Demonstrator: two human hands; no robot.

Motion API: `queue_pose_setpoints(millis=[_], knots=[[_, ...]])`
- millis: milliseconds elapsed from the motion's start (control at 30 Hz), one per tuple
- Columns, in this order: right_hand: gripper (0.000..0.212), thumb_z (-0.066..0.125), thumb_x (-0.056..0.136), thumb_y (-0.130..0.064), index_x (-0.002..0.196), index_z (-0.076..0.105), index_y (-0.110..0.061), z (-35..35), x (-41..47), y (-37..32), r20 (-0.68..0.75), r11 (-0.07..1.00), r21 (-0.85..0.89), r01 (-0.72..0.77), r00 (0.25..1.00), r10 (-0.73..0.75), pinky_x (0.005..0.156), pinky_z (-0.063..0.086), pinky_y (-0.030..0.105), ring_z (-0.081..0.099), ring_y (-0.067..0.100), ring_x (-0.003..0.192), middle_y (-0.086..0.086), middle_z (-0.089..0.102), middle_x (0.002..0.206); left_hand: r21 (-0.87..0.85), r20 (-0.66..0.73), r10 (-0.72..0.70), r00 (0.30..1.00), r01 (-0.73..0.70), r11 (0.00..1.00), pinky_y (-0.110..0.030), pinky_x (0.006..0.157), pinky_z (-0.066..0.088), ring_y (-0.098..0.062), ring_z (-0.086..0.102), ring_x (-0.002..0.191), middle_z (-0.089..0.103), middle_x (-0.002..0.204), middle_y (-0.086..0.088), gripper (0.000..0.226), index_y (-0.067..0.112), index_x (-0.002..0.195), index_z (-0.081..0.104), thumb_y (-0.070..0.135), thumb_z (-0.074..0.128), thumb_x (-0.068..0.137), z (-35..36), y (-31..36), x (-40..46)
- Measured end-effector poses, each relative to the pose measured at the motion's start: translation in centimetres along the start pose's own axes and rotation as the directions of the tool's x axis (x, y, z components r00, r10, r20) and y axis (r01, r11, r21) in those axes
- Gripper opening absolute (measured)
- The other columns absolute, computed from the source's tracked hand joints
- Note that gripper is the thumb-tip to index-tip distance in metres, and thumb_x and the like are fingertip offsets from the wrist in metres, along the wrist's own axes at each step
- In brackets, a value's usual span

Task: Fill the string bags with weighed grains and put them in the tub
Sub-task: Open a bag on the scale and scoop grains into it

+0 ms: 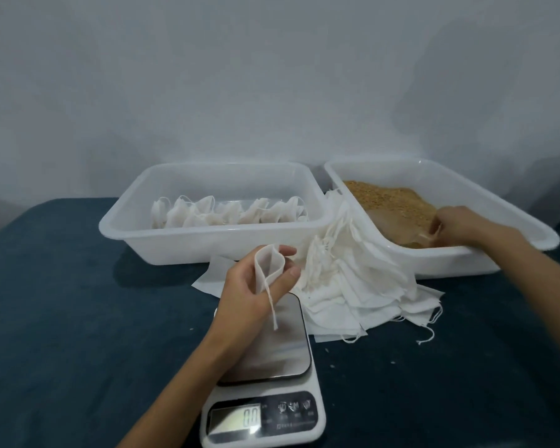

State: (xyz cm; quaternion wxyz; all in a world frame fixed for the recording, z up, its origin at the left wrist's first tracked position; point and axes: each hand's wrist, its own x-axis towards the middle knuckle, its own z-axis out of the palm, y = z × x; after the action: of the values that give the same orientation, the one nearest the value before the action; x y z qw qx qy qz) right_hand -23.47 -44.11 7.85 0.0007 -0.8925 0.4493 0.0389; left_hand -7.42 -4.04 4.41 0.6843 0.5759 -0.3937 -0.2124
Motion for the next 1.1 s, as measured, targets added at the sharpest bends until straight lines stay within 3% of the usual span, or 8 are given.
queue_pose_setpoints(millis=[167,300,433,567,633,867,1000,1100], knots=[[0.018,0.060,0.097,-0.021,0.105,0.059,-0.006,-0.2,1.1,0.7,-0.031,0.996,-0.091,-0.009,1.000,0.006,0.073,0.046,0.035,0.057,0.023,0.085,0.008,0.065,0.098,0.011,-0.036,0.005,0.999,-0.005,1.000,-0.047,0.098,0.056,-0.032,0.071,0.100,0.074,0.097,-0.008,0.018,0.032,0.106,0.074,0.035,0.074,0.088,-0.1,0.0,0.1],[0.033,0.043,0.106,-0.022,0.129,0.045,0.001,0.7,1.6,1.3,0.026,0.998,-0.002,-0.069,0.997,0.069,0.075,0.040,0.033,0.053,0.026,0.093,0.017,0.061,0.118,0.001,-0.047,-0.002,0.999,0.002,1.000,-0.047,0.098,0.056,-0.034,0.070,0.099,0.073,0.095,-0.009,0.018,0.028,0.105,0.074,0.033,0.074,0.088,-0.1,-0.1,0.2],[0.031,0.056,0.101,-0.031,0.122,0.055,-0.008,0.1,1.5,1.3,-0.022,0.988,-0.155,0.014,1.000,-0.018,0.078,0.044,0.030,0.057,0.024,0.096,0.012,0.064,0.116,-0.005,-0.043,-0.007,0.999,0.006,1.000,-0.045,0.096,0.056,-0.036,0.070,0.097,0.072,0.093,-0.011,0.016,0.028,0.103,0.074,0.032,0.075,0.087,0.0,-0.2,0.2],[0.020,0.059,0.096,-0.016,0.115,0.059,-0.013,-0.3,0.9,1.3,-0.064,0.935,-0.354,0.021,0.997,-0.046,0.075,0.049,0.028,0.055,0.019,0.085,0.000,0.051,0.092,-0.010,-0.052,-0.001,0.999,0.000,1.000,-0.044,0.094,0.057,-0.038,0.070,0.094,0.072,0.091,-0.012,0.013,0.024,0.104,0.074,0.026,0.078,0.091,-0.1,-0.2,0.2],[0.023,0.058,0.094,-0.011,0.117,0.059,-0.015,-0.4,0.7,1.2,-0.052,0.918,-0.397,0.019,0.998,-0.043,0.078,0.053,0.030,0.057,0.020,0.087,0.001,0.053,0.095,-0.015,-0.057,0.001,0.998,-0.002,1.000,-0.041,0.092,0.058,-0.034,0.071,0.091,0.072,0.090,-0.012,0.015,0.024,0.104,0.075,0.027,0.080,0.090,-0.1,-0.1,0.2],[0.036,0.059,0.089,-0.004,0.116,0.060,-0.028,-0.5,0.7,0.2,-0.116,0.871,-0.469,0.147,0.967,-0.226,0.071,0.046,0.029,0.061,0.019,0.092,-0.002,0.064,0.108,-0.024,-0.059,-0.003,0.998,0.002,1.000,-0.030,0.086,0.059,-0.025,0.071,0.086,0.071,0.088,-0.011,0.018,0.020,0.105,0.074,0.026,0.074,0.088,-0.1,-0.1,0.2],[0.044,0.055,0.091,0.001,0.124,0.064,-0.027,-0.5,0.8,-0.6,-0.110,0.869,-0.453,0.200,0.955,-0.277,0.071,0.042,0.028,0.063,0.021,0.107,-0.001,0.065,0.120,-0.040,-0.065,-0.006,0.998,0.003,0.999,-0.031,0.087,0.059,-0.032,0.071,0.089,0.071,0.087,-0.012,0.019,0.017,0.107,0.073,0.023,0.074,0.089,-0.2,-0.1,0.2],[0.043,0.055,0.089,0.002,0.120,0.066,-0.025,-0.8,0.6,-0.7,-0.095,0.888,-0.401,0.224,0.954,-0.284,0.073,0.046,0.030,0.062,0.022,0.103,0.000,0.065,0.116,-0.041,-0.062,-0.007,0.998,0.005,0.999,-0.032,0.087,0.060,-0.030,0.071,0.088,0.071,0.087,-0.011,0.019,0.015,0.108,0.073,0.021,0.073,0.090,-0.2,0.0,0.2]])
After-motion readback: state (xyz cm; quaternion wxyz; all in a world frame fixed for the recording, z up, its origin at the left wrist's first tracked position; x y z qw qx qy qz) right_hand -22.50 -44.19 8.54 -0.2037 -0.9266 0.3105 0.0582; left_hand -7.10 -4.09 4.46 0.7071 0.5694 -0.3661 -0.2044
